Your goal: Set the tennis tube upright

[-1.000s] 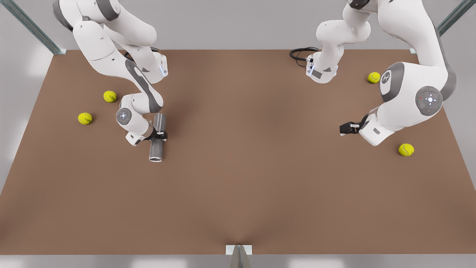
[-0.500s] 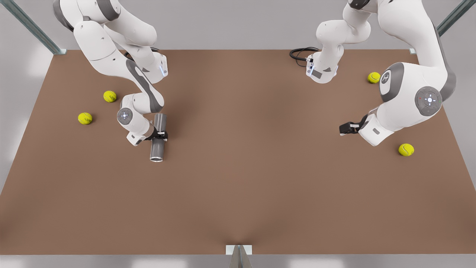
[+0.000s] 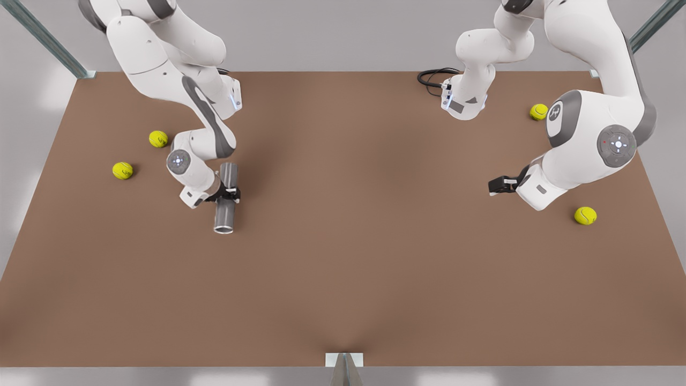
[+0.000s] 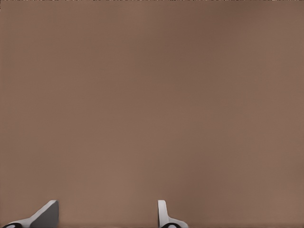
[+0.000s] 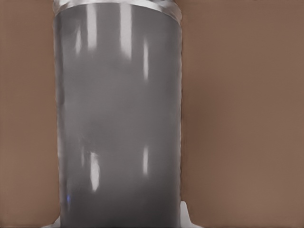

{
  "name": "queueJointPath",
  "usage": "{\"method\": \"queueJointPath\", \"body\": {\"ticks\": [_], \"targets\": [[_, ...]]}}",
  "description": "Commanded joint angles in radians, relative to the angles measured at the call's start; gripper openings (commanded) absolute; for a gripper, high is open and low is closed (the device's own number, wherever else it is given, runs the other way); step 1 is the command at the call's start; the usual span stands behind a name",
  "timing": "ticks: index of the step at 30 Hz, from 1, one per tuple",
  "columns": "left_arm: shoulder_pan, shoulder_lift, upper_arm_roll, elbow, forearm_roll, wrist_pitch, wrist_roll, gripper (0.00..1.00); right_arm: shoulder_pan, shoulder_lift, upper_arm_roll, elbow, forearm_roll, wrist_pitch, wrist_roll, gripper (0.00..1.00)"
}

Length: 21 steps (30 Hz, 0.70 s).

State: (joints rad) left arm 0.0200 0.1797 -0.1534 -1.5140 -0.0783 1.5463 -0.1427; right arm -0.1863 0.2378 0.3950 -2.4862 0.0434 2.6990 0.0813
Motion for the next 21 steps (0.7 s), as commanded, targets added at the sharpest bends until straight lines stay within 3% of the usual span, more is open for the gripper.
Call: {"method": "queueJointPath", "body": {"ticks": [1, 6, 12, 15, 19, 21], "targets": [[0.0, 0.0, 0.0, 0.0, 0.0, 0.0, 0.0, 0.99, 0.008, 0.0, 0.001, 0.003, 0.0, -0.001, 0.005, 0.68], [0.0, -0.002, 0.0, 0.0, 0.0, -0.002, -0.006, 0.99, 0.148, -0.037, 0.008, 0.081, 0.043, -0.041, 0.048, 0.68], [-0.003, 0.003, -0.002, -0.002, -0.001, 0.008, -0.012, 0.99, 0.38, 0.04, -0.018, 0.334, 0.041, -0.171, 0.224, 0.68], [-0.005, 0.004, -0.002, -0.003, -0.003, 0.014, -0.021, 0.99, 0.643, 0.138, -0.234, 0.475, 0.041, -0.186, 0.27, 0.68], [-0.005, 0.004, -0.002, -0.003, -0.038, 0.015, -0.029, 0.99, 0.872, 0.319, -0.377, 0.698, 0.03, -0.186, 0.324, 0.68], [-0.003, 0.009, -0.002, -0.005, -0.07, 0.038, -0.043, 0.99, 0.943, 0.402, -0.395, 0.814, -0.014, -0.186, 0.267, 0.68]]}}
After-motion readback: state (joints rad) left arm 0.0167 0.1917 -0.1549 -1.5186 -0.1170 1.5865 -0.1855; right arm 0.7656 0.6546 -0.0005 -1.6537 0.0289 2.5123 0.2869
